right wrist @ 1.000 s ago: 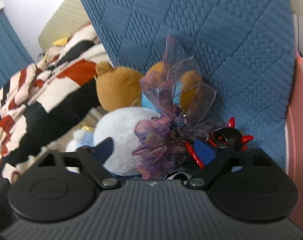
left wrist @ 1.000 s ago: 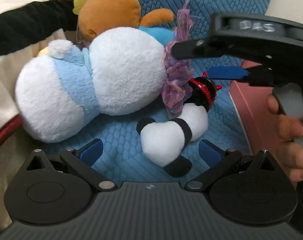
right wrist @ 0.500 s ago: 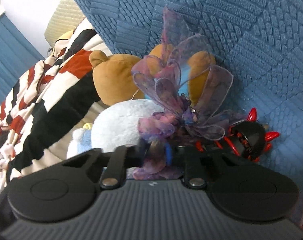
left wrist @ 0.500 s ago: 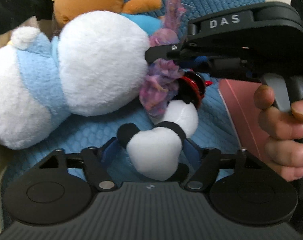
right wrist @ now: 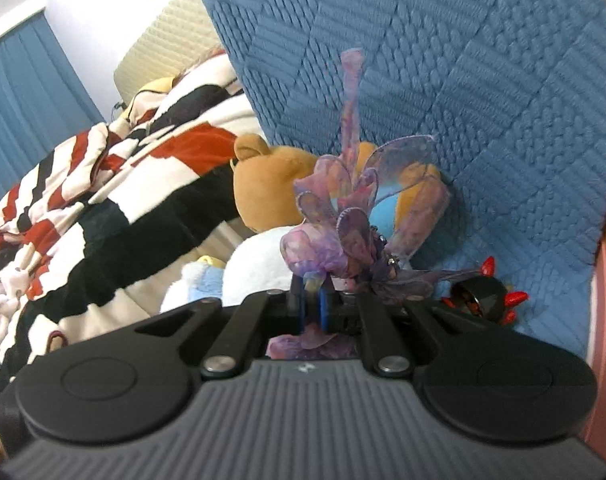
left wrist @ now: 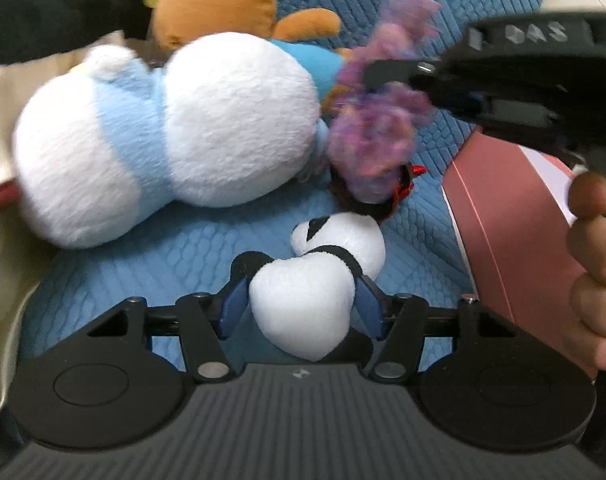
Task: Organize objects
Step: 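Close right tool on purple scarf while left tool grasps small panda plush, then lift purple scarf with right tool while left tool lifts panda plush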
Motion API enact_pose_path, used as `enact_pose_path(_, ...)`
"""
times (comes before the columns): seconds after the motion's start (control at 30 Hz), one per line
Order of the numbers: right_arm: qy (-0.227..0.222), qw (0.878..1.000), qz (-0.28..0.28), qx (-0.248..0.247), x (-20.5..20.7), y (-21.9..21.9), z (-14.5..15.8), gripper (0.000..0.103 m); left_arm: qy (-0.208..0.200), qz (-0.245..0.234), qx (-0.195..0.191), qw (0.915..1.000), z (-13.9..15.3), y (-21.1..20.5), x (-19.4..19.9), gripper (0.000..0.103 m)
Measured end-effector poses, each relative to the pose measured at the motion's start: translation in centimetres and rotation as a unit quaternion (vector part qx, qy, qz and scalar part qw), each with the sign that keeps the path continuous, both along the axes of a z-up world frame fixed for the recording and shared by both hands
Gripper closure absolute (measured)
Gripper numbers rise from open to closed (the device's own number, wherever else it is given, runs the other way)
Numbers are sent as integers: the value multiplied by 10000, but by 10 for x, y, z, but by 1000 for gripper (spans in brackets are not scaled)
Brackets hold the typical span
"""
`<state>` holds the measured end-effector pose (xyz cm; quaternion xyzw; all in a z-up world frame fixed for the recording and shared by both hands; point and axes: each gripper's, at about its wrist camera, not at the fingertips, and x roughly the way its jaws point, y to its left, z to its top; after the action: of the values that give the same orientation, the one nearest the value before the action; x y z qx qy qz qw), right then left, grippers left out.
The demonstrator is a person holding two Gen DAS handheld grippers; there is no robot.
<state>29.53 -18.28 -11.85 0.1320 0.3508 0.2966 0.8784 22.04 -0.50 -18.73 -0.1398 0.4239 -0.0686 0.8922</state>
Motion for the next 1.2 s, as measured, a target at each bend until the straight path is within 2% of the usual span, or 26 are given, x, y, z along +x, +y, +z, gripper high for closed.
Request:
enact_pose_path(0.13, -127, 9998, -122, -77, -21, -4, 8, 93, -25, 187, 9, 9998, 5, 1, -15, 39)
enact_pose_path(0.3, -287, 9983, -245, -435, -52, -5, 15, 93, -62, 433, -36, 9990, 11, 11, -43, 40)
enact_pose_path(0.43, -146, 9975, -435, -541, -84, -16, 11, 93, 9, 620, -129, 9980, 9, 18, -57, 40)
enact_pose_path(0.53, 60, 9956, -559, -747, -107, -21, 1, 93, 95, 768, -286, 9966, 5, 24, -61, 40)
enact_pose_path(0.63, 309, 9925, -525, -1064, -123, -20, -14, 93, 100, 776, -283, 9965, 2, 24, -52, 40)
enact_pose_path(0.8, 811, 9804, -508, -1723, -134, -11, -44, 91, 170, 736, -307, 9967, 1, 26, -52, 39)
enact_pose_path(0.93, 1219, 9746, -719, -1735, -136, -17, -60, 90, 258, 729, -312, 9965, 1, 27, -53, 36)
enact_pose_path(1.0, 1257, 9733, -823, -1734, -138, -20, -61, 86, 293, 719, -289, 9966, 0, 27, -52, 35)
enact_pose_path(1.1, 1321, 9742, -878, -1603, -147, -25, -57, 63, 365, 698, -326, 9964, -2, 28, -49, 32)
enact_pose_path(1.13, 1296, 9742, -919, -1602, -149, -26, -56, 51, 393, 687, -319, 9964, -3, 28, -48, 32)
enact_pose_path(1.17, 1234, 9742, -967, -1622, -153, -27, -53, 43, 413, 672, -308, 9964, -3, 28, -47, 32)
enact_pose_path(1.2, 1152, 9749, -978, -1634, -158, -26, -50, 43, 418, 653, -297, 9965, -3, 28, -47, 32)
